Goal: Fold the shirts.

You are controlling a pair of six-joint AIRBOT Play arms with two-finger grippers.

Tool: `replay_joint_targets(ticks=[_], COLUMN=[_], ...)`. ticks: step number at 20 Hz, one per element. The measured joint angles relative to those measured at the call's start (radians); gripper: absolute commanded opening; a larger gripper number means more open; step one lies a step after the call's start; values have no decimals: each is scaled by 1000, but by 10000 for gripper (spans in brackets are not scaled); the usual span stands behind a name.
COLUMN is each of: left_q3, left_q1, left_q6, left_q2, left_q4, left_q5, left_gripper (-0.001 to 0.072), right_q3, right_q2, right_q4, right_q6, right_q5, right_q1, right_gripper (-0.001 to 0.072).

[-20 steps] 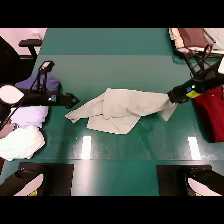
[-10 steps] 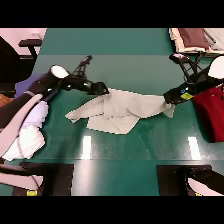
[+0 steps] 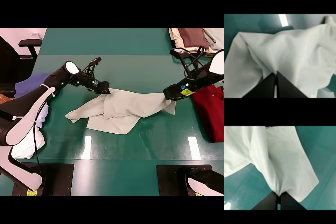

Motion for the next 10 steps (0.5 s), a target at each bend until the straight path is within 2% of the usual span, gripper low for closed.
replay_joint_targets(ticks=[3, 6, 7, 8, 9, 10], left_q3=[24, 32, 32, 29, 23, 12], left_q1=[3, -59, -87, -122, -159, -192], left_q6=[42, 93, 102, 106, 107, 98], left_q2=[123, 300, 346, 388, 420, 439], left_q4=[49, 152, 184, 210, 225, 237], left_q5=[-55, -150, -188, -237, -279, -312], left_gripper=[22, 26, 101, 431, 504, 496], right_q3=[2, 2, 2, 2, 2, 2], right_q2=[43, 107, 125, 140, 152, 161], right_q4=[0, 15, 31, 51, 72, 86], right_q6=[0, -2, -6, -14, -22, -26], right_q5=[-17, -28, -30, -34, -37, -40], right_q1=[-66, -158, -184, -206, -225, -237], right_gripper=[18, 18, 18, 18, 18, 18])
